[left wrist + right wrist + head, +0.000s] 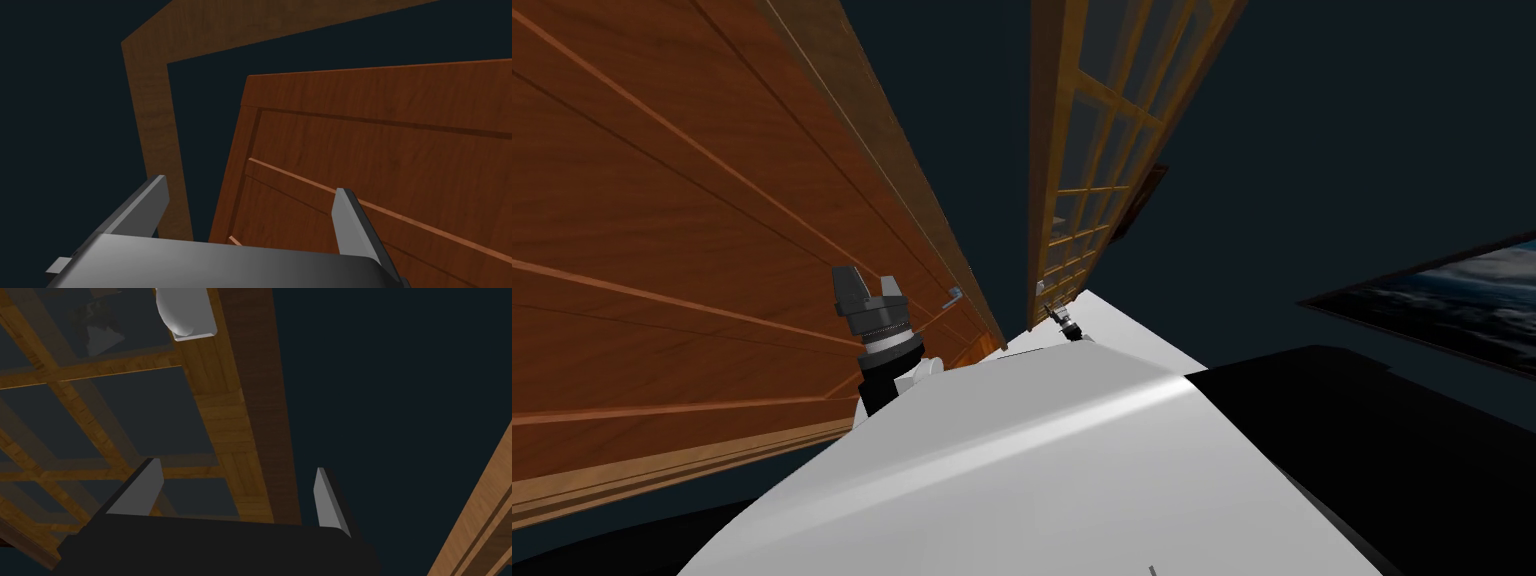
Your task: Pull the door open
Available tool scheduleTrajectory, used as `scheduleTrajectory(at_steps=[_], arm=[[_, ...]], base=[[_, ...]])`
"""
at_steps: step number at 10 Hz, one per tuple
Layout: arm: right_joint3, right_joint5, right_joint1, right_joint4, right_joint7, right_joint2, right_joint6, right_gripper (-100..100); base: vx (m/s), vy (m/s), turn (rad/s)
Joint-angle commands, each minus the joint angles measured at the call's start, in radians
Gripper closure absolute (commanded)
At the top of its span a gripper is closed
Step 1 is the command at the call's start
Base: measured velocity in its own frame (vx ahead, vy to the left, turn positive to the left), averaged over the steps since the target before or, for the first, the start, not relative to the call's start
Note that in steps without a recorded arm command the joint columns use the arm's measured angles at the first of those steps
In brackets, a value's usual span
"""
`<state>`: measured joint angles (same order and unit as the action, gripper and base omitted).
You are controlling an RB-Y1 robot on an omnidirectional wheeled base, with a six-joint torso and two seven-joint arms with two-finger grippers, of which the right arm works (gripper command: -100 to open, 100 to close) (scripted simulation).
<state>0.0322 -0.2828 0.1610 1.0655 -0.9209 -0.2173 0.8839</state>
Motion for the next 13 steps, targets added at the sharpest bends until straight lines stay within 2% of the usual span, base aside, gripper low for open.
scheduleTrajectory(at_steps=[1, 2, 9, 13], arm=[[0.000, -0.008, -0.017, -0.050, -0.034, -0.006, 0.020, -100], [0.000, -0.008, -0.017, -0.054, -0.034, -0.006, 0.020, -100], [0.000, -0.037, -0.065, -0.218, -0.136, -0.028, 0.077, -100], [0.000, -0.047, -0.083, -0.279, -0.174, -0.037, 0.098, -100]], base=[[0.064, -0.080, 0.070], [0.039, -0.053, 0.029], [0.048, -0.065, 0.057], [0.047, -0.052, 0.038]])
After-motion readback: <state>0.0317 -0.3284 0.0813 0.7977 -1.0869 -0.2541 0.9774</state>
